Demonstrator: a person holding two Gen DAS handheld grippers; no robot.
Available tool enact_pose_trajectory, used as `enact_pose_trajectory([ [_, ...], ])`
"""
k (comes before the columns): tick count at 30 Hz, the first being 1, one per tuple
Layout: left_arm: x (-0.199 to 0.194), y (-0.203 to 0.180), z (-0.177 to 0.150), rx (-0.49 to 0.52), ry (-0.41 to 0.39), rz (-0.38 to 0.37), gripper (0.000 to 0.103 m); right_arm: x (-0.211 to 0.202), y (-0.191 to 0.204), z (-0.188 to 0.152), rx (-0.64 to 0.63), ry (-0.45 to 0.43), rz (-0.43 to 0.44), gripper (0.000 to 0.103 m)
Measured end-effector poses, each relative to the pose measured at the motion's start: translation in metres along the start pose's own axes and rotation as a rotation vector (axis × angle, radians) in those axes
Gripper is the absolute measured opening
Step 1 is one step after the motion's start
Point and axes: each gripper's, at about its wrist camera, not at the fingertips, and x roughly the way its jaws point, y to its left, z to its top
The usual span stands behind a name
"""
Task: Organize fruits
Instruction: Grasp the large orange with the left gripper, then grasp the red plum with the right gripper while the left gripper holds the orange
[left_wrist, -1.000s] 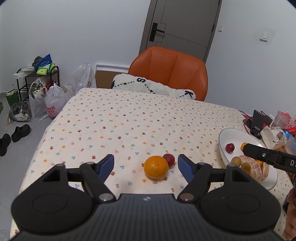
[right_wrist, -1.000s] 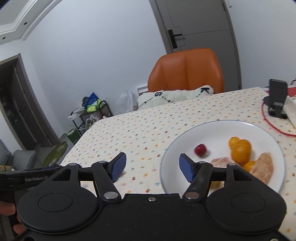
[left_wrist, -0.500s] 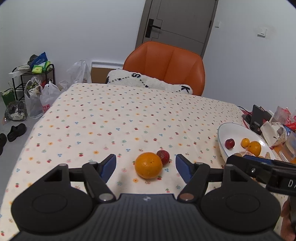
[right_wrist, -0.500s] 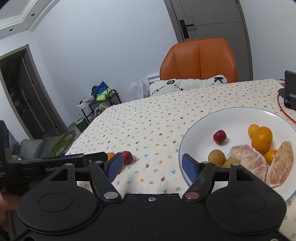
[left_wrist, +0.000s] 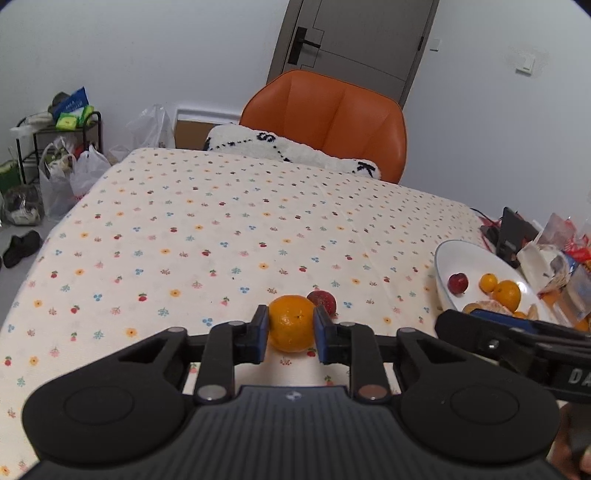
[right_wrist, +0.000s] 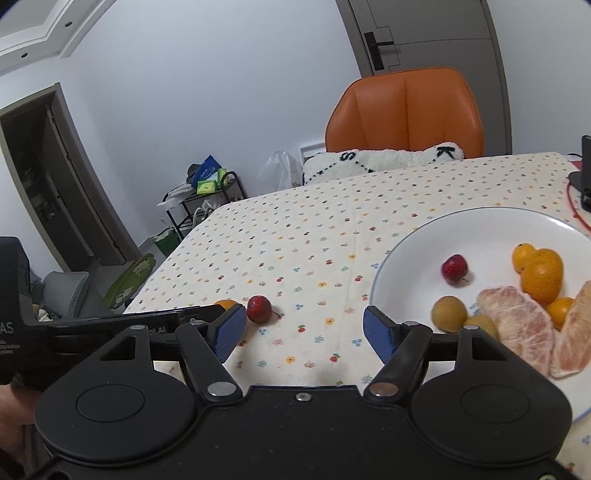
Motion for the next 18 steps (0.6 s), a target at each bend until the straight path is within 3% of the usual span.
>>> enact_pose_trajectory([
  [2,-0.004,0.000,0.000,0.017,-0.006,0.008,0.011,0.004,0.003,0.000,-0.004,0.006,0.011,0.070],
  [9,-0.010,0.008,0.002,0.009,-0.011,0.024,0.010,0.021,0.018,0.002,-0.033,0.026,0.040,0.070],
  [18,-0.008,0.007,0.004,0.013,0.000,0.000,0.020,0.029,0.021,-0.002,-0.046,0.060,0.024,0.063],
])
